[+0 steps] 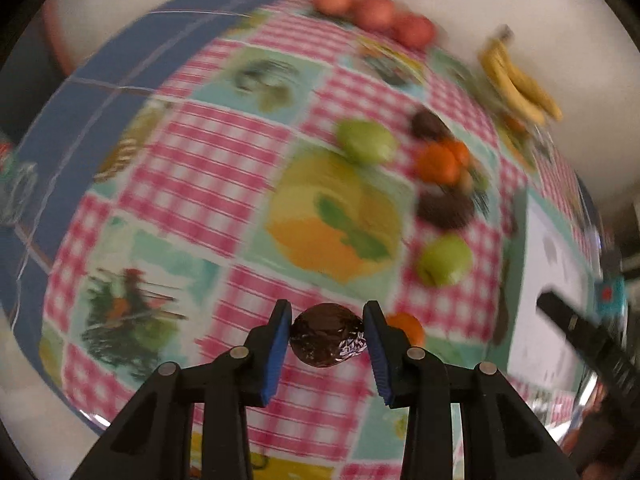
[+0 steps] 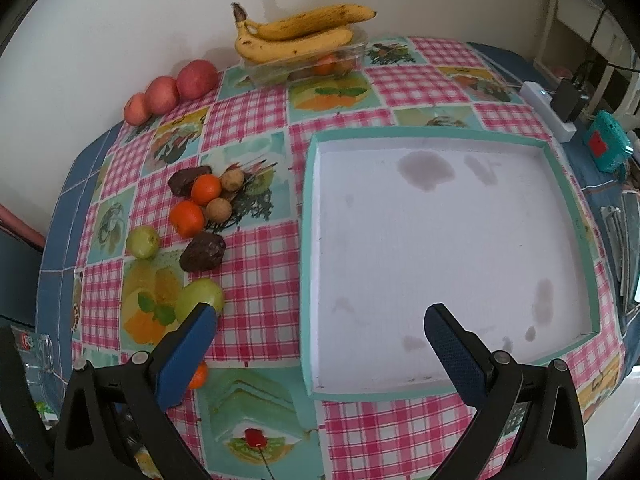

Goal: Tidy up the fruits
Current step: 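Grasp the mandarin with the right tool while the left tool lifts the dark fruit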

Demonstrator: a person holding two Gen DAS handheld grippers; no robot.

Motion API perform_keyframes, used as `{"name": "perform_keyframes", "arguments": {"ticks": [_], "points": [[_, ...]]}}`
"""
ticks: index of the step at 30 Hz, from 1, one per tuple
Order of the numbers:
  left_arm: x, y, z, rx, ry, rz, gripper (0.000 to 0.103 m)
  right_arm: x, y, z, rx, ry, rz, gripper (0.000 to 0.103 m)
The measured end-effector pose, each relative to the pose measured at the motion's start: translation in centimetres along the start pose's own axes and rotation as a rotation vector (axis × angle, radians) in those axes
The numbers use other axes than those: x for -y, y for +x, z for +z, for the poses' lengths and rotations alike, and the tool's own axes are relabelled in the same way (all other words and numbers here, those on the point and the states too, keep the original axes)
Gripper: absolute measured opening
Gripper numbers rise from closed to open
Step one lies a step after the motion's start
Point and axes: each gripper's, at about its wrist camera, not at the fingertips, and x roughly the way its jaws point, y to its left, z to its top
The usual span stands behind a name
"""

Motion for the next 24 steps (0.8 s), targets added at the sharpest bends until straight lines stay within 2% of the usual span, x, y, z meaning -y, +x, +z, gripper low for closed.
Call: {"name": "perform_keyframes", "arguments": {"ticks": [6, 8, 10, 12, 15, 17, 19, 24], "points": [[-4.1, -1.2, 0.7, 0.059, -0.152, 0.028, 0.039, -2.9, 0.9, -1.0, -0.028, -0.073, 0.022, 0.102], [-5.2, -1.7, 0.7, 0.067, -0.177, 0.028, 0.039, -4.3, 1.5, -1.6, -0.054, -0.105, 0.055, 0.096], [-5.8, -1.9, 0.8, 0.064, -0.186, 0.022, 0.039, -5.5, 2.0, -2.2, -0.081, -0.133, 0.078, 0.086], [-5.8, -1.7, 0.9, 0.063, -0.19, 0.02, 0.039, -6.8, 2.6, -2.9, -0.11, -0.162, 0.105, 0.086], [-5.6, -1.6, 0.9, 0.064, -0.186, 0.018, 0.039, -8.6, 3.2, -3.9, -0.136, -0.215, 0.124, 0.077], [-5.8, -1.8, 0.8, 0.063, -0.186, 0.017, 0.039, -9.7, 3.5, -4.5, -0.151, -0.252, 0.123, 0.073], [-5.8, -1.9, 0.8, 0.06, -0.185, 0.017, 0.039, -10.4, 3.9, -5.0, -0.166, -0.268, 0.126, 0.063], [-5.6, -1.8, 0.8, 0.056, -0.179, 0.016, 0.039, -11.1, 5.1, -5.6, -0.196, -0.296, 0.109, 0.054]]}}
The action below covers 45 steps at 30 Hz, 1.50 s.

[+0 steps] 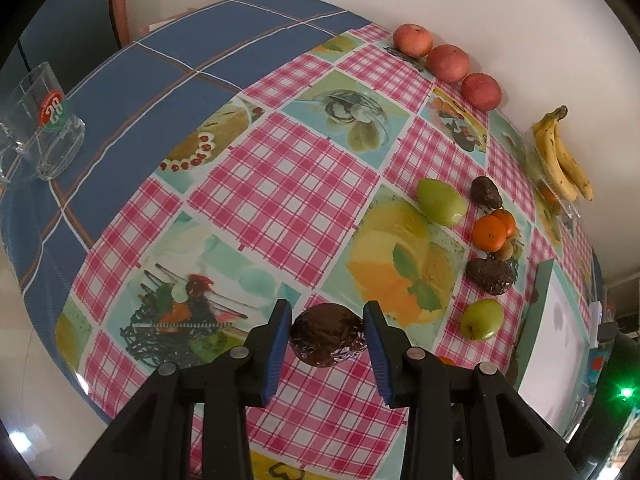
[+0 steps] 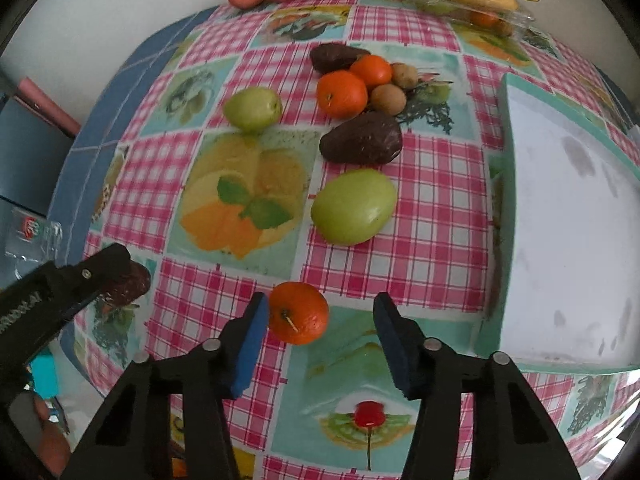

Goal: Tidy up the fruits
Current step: 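Grasp the mandarin with the right tool while the left tool lifts the dark fruit, then carry the dark fruit and the mandarin over the white tray with both tools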

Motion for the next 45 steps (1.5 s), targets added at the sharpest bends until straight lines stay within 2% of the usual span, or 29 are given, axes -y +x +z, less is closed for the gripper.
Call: {"name": "perform_keyframes", "arguments": {"ticks": [5, 16, 22, 27, 34, 35, 39, 43, 45], "points": [[-0.1, 0.1, 0.0, -0.004, 0.001, 0.002, 0.039, -0.7, 0.6, -0.1, -0.005, -0.024, 0.016, 0.051], [0.0, 0.2, 0.0, -0.008, 0.007, 0.002, 0.039, -2.0, 1.5, 0.2, -0.02, -0.049, 0.065, 0.034], [-0.1, 0.0, -0.1, 0.0, 0.007, -0.006, 0.039, -1.6, 0.4, -0.2, -0.004, -0.045, 0.078, 0.033], [0.2, -0.2, -0.1, 0.001, 0.017, -0.009, 0.039, -0.7, -1.9, 0.2, 0.061, -0.003, 0.119, 0.033], [3.0, -0.7, -0.3, 0.008, 0.093, -0.024, 0.039, 2.8, -4.1, 1.2, 0.12, 0.098, 0.116, 0.033], [3.7, -0.8, -0.3, 0.008, 0.107, -0.034, 0.039, 3.5, -4.5, 1.4, 0.131, 0.114, 0.102, 0.033], [7.5, -1.1, -0.5, 0.002, 0.185, -0.076, 0.039, 8.5, -6.3, 2.1, 0.186, 0.215, -0.042, 0.033], [12.6, -0.9, -1.1, -0.028, 0.288, -0.144, 0.039, 13.2, -7.4, 2.3, 0.212, 0.301, -0.147, 0.033], [15.1, -0.7, -1.5, -0.04, 0.338, -0.178, 0.039, 15.3, -7.7, 2.3, 0.218, 0.345, -0.161, 0.033]]}}
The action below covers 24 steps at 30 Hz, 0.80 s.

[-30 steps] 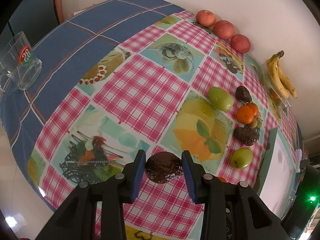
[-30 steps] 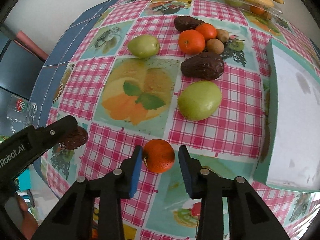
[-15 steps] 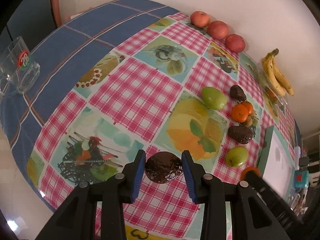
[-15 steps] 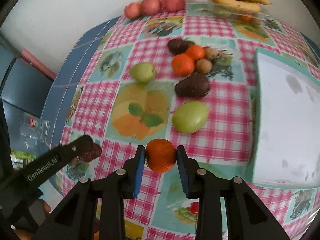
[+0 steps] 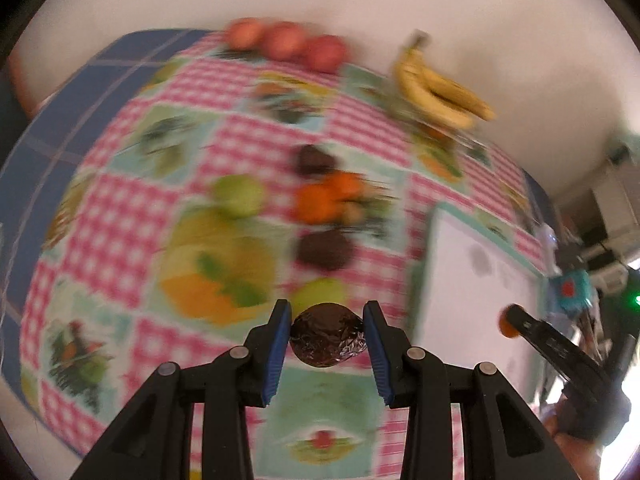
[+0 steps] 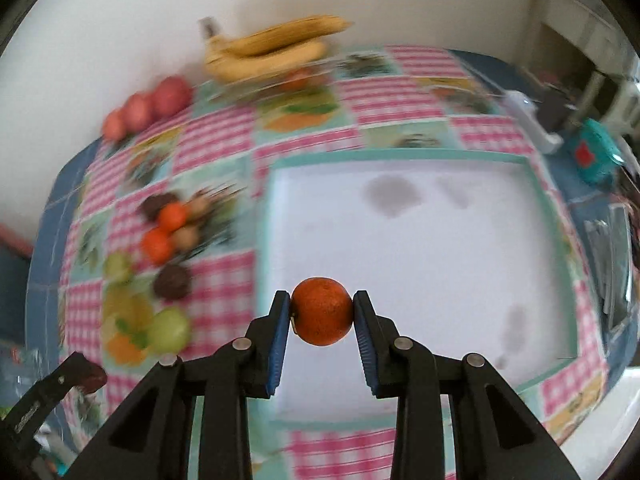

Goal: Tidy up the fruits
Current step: 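Carry the dark fruit and the mandarin over the white tray with both tools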

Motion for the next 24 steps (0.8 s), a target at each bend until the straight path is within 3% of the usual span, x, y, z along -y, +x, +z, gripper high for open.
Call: {"name": "perform_keyframes", "arguments": {"ticks": [5, 11, 15, 24], "points": [[6.1, 2.5, 1.2, -0.033, 0.11, -0.1, 0.039, 5.4, 0.2, 1.6, 0.001, 0.105, -0.032, 0.033], [11.3, 6.3, 2.1, -0.049, 0.213, -0.118, 0.039, 8.8, -0.1, 3.7, 0.014, 0.155, -0.038, 0.033], [12.7, 9.0, 2.4, -0.068, 0.235, -0.126, 0.039, 10.3, 0.5, 5.3, 0.03, 0.173, -0.038, 0.033], [13.5, 12.9, 2.0, -0.106, 0.258, -0.109, 0.039, 13.1, 5.3, 6.1, -0.035, 0.251, 0.006, 0.034]]}}
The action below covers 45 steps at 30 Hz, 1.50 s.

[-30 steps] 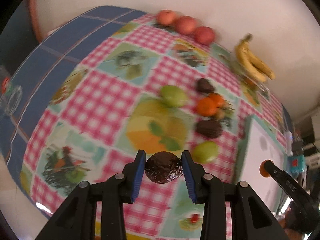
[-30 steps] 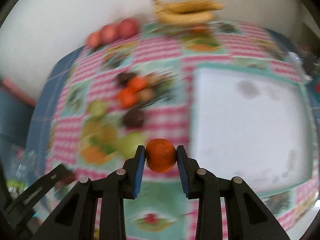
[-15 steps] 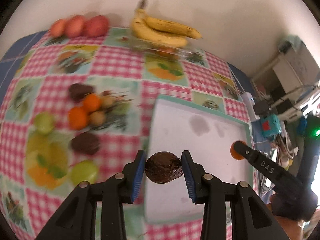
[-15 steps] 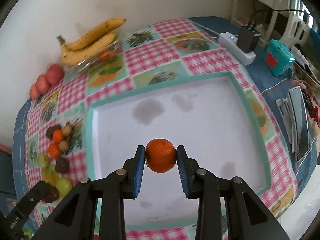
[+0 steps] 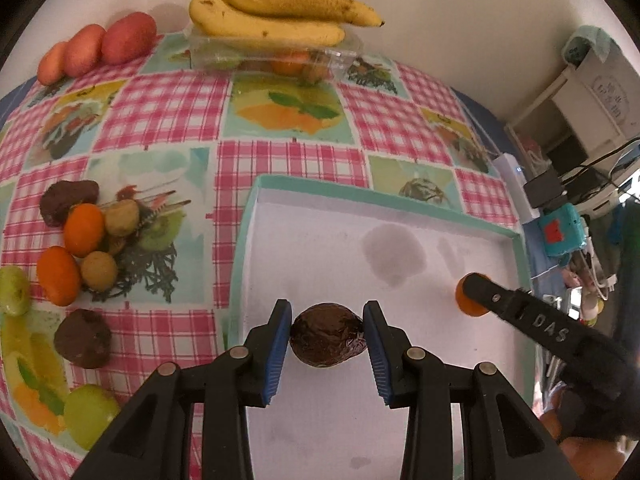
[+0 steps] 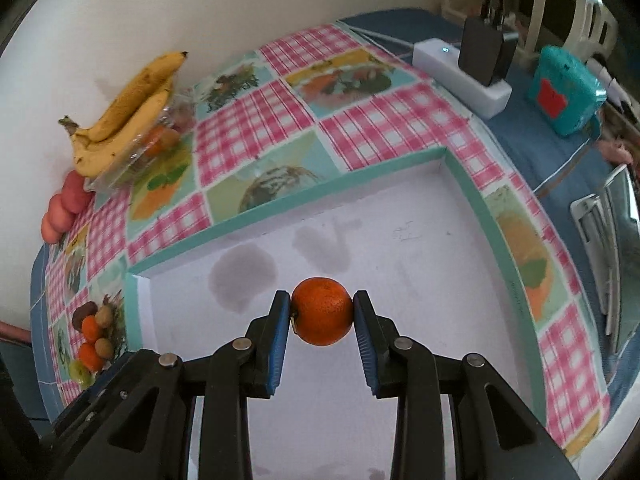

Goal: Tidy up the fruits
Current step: 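Carry the dark fruit and the mandarin over the white tray with both tools, then open both tools to drop the dark fruit and mandarin into the tray, then move both tools back from the tray toward the loose fruit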

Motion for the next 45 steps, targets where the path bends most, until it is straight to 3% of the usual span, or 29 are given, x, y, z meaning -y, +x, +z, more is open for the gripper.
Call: {"name": "perform_keyframes", "arguments": {"ticks": [16, 18, 20, 22, 26, 36, 39, 41, 45], "points": [[0.3, 0.9, 0.2, -0.024, 0.024, 0.019, 0.041, 0.3, 1.3, 0.2, -0.023, -0.006, -0.035, 0.034], [0.4, 0.6, 0.2, -0.027, 0.033, 0.022, 0.048, 0.4, 1.3, 0.3, -0.027, -0.006, -0.036, 0.034], [0.7, 0.2, 0.2, -0.026, 0.045, 0.021, 0.057, 0.3, 1.2, 0.3, -0.028, -0.012, -0.042, 0.038], [0.9, -0.7, 0.2, -0.018, 0.056, 0.021, 0.059, 0.3, 1.0, 0.4, -0.027, -0.012, -0.043, 0.051], [0.5, -2.4, 0.2, 0.004, 0.051, 0.046, 0.07, 0.3, 0.1, 0.4, -0.026, -0.013, -0.044, 0.051], [-2.6, -6.9, -0.6, 0.093, -0.001, 0.21, 0.099, -0.7, -3.1, -0.5, 0.02, -0.031, -0.052, 0.077], [-3.9, -8.0, -0.9, 0.111, -0.024, 0.251, 0.099, -1.2, -4.1, -1.1, 0.042, -0.037, -0.038, 0.079], [-4.9, -8.9, -1.1, 0.131, -0.043, 0.275, 0.103, -1.6, -4.6, -1.4, 0.059, -0.043, -0.045, 0.088], [-7.0, -10.6, -1.2, 0.175, -0.091, 0.284, 0.103, -2.4, -5.8, -2.0, 0.094, -0.069, -0.036, 0.089]]}}
